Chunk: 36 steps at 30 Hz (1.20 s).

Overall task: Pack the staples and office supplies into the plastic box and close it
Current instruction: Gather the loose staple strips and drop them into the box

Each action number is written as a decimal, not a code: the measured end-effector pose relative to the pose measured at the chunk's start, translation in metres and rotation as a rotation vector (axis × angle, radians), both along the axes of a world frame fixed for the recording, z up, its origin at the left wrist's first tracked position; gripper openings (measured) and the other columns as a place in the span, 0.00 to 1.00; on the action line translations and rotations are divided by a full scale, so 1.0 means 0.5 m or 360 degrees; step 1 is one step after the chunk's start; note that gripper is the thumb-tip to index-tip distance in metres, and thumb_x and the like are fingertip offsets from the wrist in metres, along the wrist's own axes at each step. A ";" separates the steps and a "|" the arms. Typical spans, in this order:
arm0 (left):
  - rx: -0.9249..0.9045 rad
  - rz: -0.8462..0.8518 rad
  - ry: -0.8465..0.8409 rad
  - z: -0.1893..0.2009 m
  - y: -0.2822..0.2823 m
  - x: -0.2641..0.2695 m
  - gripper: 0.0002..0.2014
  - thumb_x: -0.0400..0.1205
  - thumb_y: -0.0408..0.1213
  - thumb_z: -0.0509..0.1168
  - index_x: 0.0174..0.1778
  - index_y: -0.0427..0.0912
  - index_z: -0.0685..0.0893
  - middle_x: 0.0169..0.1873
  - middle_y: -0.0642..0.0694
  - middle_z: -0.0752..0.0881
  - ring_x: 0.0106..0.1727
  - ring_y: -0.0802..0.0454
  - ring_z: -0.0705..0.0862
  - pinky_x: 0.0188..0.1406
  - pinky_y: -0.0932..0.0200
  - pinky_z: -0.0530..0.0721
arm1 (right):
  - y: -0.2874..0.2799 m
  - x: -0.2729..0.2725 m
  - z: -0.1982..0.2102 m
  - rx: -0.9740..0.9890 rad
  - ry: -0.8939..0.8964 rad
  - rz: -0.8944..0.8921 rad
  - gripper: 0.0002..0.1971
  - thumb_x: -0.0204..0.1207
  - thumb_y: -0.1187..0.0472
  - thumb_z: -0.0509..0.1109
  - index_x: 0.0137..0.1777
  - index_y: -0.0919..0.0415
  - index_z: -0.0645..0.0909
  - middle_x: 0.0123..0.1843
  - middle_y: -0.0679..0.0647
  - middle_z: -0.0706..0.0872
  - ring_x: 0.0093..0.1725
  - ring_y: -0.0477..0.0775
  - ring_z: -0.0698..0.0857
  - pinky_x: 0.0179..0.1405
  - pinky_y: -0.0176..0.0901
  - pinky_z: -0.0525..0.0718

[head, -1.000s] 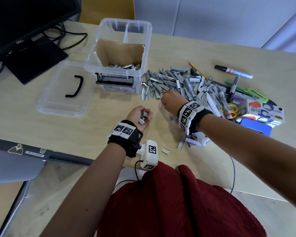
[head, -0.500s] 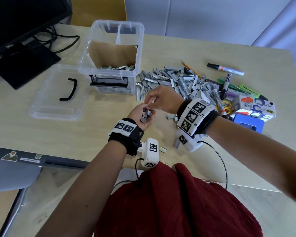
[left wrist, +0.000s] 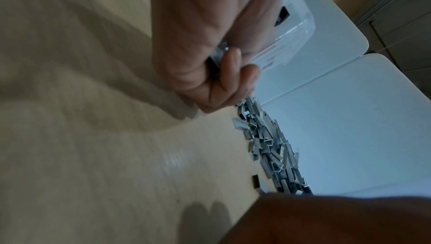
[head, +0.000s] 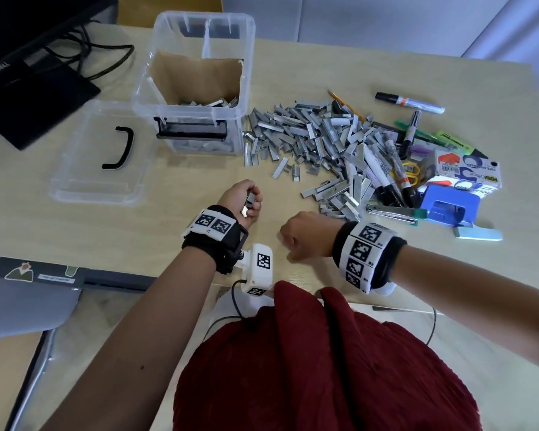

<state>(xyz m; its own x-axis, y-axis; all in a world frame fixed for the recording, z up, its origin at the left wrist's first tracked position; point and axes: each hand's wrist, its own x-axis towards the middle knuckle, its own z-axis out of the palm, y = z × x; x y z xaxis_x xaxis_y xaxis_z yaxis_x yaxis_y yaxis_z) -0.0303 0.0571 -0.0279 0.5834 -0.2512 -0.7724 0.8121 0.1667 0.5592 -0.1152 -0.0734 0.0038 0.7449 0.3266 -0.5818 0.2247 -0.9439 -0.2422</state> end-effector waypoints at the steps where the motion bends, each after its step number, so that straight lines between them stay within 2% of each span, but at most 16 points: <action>1: -0.0002 -0.0003 0.0001 -0.001 0.001 -0.002 0.16 0.84 0.35 0.52 0.28 0.41 0.69 0.12 0.49 0.74 0.10 0.59 0.69 0.07 0.74 0.60 | 0.000 -0.002 -0.001 0.0021 -0.0010 0.0001 0.10 0.72 0.55 0.70 0.47 0.61 0.80 0.46 0.58 0.81 0.47 0.59 0.81 0.46 0.48 0.83; 4: -0.0017 0.0042 0.0022 -0.002 0.002 -0.005 0.16 0.84 0.35 0.54 0.28 0.40 0.70 0.14 0.47 0.74 0.12 0.57 0.72 0.08 0.74 0.65 | -0.014 0.009 -0.001 0.0066 -0.0072 -0.0139 0.09 0.70 0.58 0.70 0.45 0.64 0.82 0.48 0.59 0.85 0.48 0.59 0.81 0.49 0.48 0.84; 6: -0.0010 0.0062 0.0036 -0.002 0.003 -0.007 0.16 0.84 0.36 0.55 0.29 0.39 0.71 0.15 0.46 0.76 0.13 0.56 0.74 0.09 0.72 0.70 | -0.027 0.027 0.016 0.0204 -0.0185 -0.0326 0.09 0.72 0.58 0.71 0.46 0.64 0.83 0.45 0.54 0.84 0.47 0.54 0.79 0.52 0.43 0.81; 8: -0.0003 0.0048 0.0039 -0.001 -0.002 -0.012 0.15 0.84 0.36 0.55 0.30 0.38 0.73 0.16 0.46 0.77 0.15 0.56 0.76 0.11 0.70 0.75 | -0.027 0.046 0.042 0.0443 -0.0337 -0.0458 0.08 0.74 0.59 0.72 0.48 0.64 0.84 0.40 0.51 0.81 0.44 0.50 0.79 0.48 0.36 0.75; 10: 0.0004 0.0012 0.0034 0.000 -0.011 -0.018 0.13 0.84 0.35 0.56 0.33 0.37 0.74 0.19 0.46 0.78 0.15 0.55 0.77 0.13 0.69 0.77 | -0.014 0.061 0.063 0.0659 -0.0406 -0.0541 0.08 0.73 0.61 0.73 0.46 0.66 0.84 0.38 0.51 0.82 0.39 0.48 0.80 0.40 0.28 0.74; 11: -0.0008 -0.0019 0.0042 0.003 -0.017 -0.022 0.12 0.84 0.34 0.56 0.34 0.36 0.75 0.22 0.45 0.78 0.15 0.55 0.78 0.13 0.69 0.77 | -0.006 0.068 0.068 0.0747 -0.0401 -0.0595 0.06 0.72 0.62 0.73 0.44 0.66 0.84 0.37 0.52 0.83 0.37 0.48 0.81 0.38 0.26 0.74; 13: -0.0061 -0.0091 0.0089 0.008 -0.023 -0.026 0.10 0.83 0.35 0.57 0.37 0.36 0.76 0.25 0.44 0.77 0.16 0.54 0.78 0.13 0.70 0.77 | 0.001 0.084 0.067 0.0826 -0.0390 -0.0679 0.05 0.72 0.63 0.74 0.42 0.66 0.84 0.37 0.54 0.85 0.37 0.48 0.82 0.40 0.26 0.77; 16: -0.0092 -0.0186 0.0168 0.009 -0.020 -0.021 0.14 0.83 0.38 0.56 0.32 0.38 0.75 0.18 0.46 0.78 0.13 0.57 0.75 0.10 0.73 0.71 | -0.014 0.119 0.057 0.0768 -0.0480 -0.0796 0.06 0.75 0.63 0.70 0.44 0.67 0.84 0.39 0.54 0.85 0.35 0.45 0.80 0.35 0.24 0.79; 18: -0.0050 -0.0199 0.0158 0.008 -0.015 -0.015 0.17 0.84 0.39 0.54 0.29 0.39 0.73 0.14 0.47 0.77 0.11 0.58 0.73 0.07 0.74 0.66 | -0.033 0.149 0.046 0.0635 -0.0591 -0.0872 0.07 0.77 0.67 0.66 0.46 0.71 0.84 0.45 0.60 0.87 0.42 0.52 0.84 0.46 0.35 0.84; 20: -0.0022 -0.0158 0.0143 0.007 -0.010 -0.010 0.18 0.85 0.39 0.53 0.29 0.40 0.72 0.13 0.48 0.76 0.10 0.59 0.72 0.07 0.74 0.64 | -0.050 0.174 0.031 0.0382 -0.0612 -0.0860 0.10 0.77 0.67 0.65 0.53 0.71 0.83 0.54 0.63 0.86 0.53 0.59 0.84 0.55 0.44 0.82; 22: -0.0004 -0.0114 0.0132 0.008 -0.006 -0.006 0.17 0.84 0.39 0.53 0.29 0.40 0.73 0.13 0.48 0.76 0.10 0.59 0.72 0.07 0.75 0.64 | -0.054 0.191 0.020 0.0166 -0.0559 -0.0771 0.13 0.77 0.65 0.66 0.58 0.69 0.81 0.60 0.63 0.83 0.60 0.61 0.81 0.56 0.47 0.79; 25: -0.0010 -0.0050 0.0122 0.011 -0.004 -0.003 0.17 0.84 0.38 0.53 0.29 0.39 0.73 0.13 0.47 0.75 0.11 0.58 0.72 0.08 0.75 0.64 | -0.041 0.200 0.005 0.0019 -0.0524 -0.0680 0.13 0.77 0.65 0.66 0.60 0.69 0.78 0.63 0.63 0.79 0.63 0.63 0.79 0.53 0.47 0.78; 30: 0.0001 0.0006 0.0098 0.013 -0.003 0.002 0.16 0.84 0.37 0.51 0.30 0.38 0.72 0.12 0.47 0.75 0.11 0.58 0.72 0.09 0.74 0.65 | -0.027 0.201 -0.008 0.0003 -0.0488 -0.0664 0.13 0.77 0.69 0.59 0.60 0.71 0.76 0.62 0.66 0.77 0.61 0.66 0.79 0.55 0.50 0.79; 33: -0.0019 0.0004 0.0087 0.009 -0.007 0.004 0.17 0.85 0.37 0.50 0.30 0.38 0.72 0.12 0.47 0.75 0.11 0.58 0.72 0.09 0.74 0.66 | -0.031 0.195 0.003 0.0013 -0.0462 -0.0672 0.04 0.76 0.69 0.62 0.44 0.69 0.78 0.52 0.66 0.78 0.59 0.64 0.80 0.47 0.43 0.74; 35: -0.0029 0.0025 0.0080 0.007 -0.013 0.005 0.17 0.85 0.37 0.51 0.31 0.37 0.73 0.13 0.47 0.76 0.12 0.57 0.74 0.10 0.73 0.69 | -0.037 0.189 0.015 0.0086 -0.0484 -0.0698 0.05 0.76 0.67 0.65 0.40 0.68 0.77 0.47 0.64 0.79 0.57 0.62 0.81 0.51 0.40 0.76; 36: -0.0031 0.0038 0.0072 0.007 -0.016 0.006 0.16 0.85 0.37 0.52 0.32 0.36 0.74 0.14 0.46 0.77 0.13 0.56 0.76 0.10 0.72 0.71 | -0.039 0.185 0.022 0.0166 -0.0493 -0.0720 0.06 0.76 0.65 0.67 0.44 0.70 0.80 0.48 0.63 0.82 0.55 0.60 0.82 0.55 0.40 0.78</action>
<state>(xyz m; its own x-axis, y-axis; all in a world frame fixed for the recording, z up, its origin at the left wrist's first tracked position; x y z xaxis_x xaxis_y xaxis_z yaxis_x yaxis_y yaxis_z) -0.0275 0.0488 -0.0245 0.5537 -0.2529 -0.7934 0.8323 0.1968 0.5182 -0.0228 -0.0931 0.0148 0.9553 -0.0214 -0.2948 -0.1218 -0.9373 -0.3266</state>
